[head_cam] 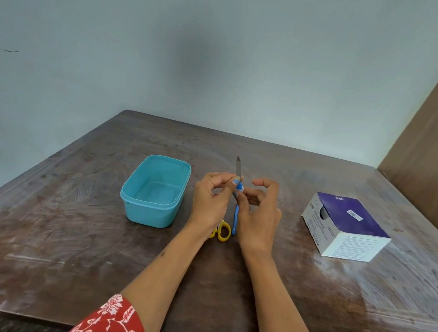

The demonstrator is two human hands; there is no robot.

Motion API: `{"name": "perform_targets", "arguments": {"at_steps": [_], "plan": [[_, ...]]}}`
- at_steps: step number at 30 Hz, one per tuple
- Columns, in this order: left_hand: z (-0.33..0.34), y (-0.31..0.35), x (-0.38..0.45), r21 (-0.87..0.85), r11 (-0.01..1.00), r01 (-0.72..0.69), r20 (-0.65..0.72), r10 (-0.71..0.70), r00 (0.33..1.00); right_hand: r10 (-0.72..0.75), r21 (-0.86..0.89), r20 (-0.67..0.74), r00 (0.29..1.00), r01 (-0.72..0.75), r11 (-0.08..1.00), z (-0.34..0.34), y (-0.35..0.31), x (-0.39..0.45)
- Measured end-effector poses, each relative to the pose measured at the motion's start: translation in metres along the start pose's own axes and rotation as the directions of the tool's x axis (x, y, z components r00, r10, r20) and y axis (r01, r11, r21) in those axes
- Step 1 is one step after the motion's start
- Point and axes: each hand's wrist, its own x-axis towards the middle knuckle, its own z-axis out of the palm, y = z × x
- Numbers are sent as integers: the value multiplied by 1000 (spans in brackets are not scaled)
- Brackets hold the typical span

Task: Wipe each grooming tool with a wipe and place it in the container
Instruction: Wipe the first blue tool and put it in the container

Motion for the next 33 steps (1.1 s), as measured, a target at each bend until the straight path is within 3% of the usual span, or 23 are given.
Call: {"name": "perform_targets", "arguments": {"at_steps": [5,10,13,20,27,33], "plan": [[0,-1,-4,-30,999,27,76,-24,997,11,27,-14,1000,-11,1000,-2,1,1],[-1,1,-1,-42,999,9,-10,-9,1000,64,1,61,996,-64,998,-1,7,1],[-3,2,-3,-33,998,-47,-29,46,999,103,35,-45,994,-101,994,-3,7,3],[-1,-5,-9,96,994,-61,99,51,994,203,244,-173,964,-158,957,-5,1,6],[-2,-6,-8,181,983,-36,146,9,989,127,216,-105,986,-102,971,-6,-7,2],[-3,-1,-11,221,975,-3,305,-66,950,166,249,-230,959,-106,963,-8,-5,4]]}}
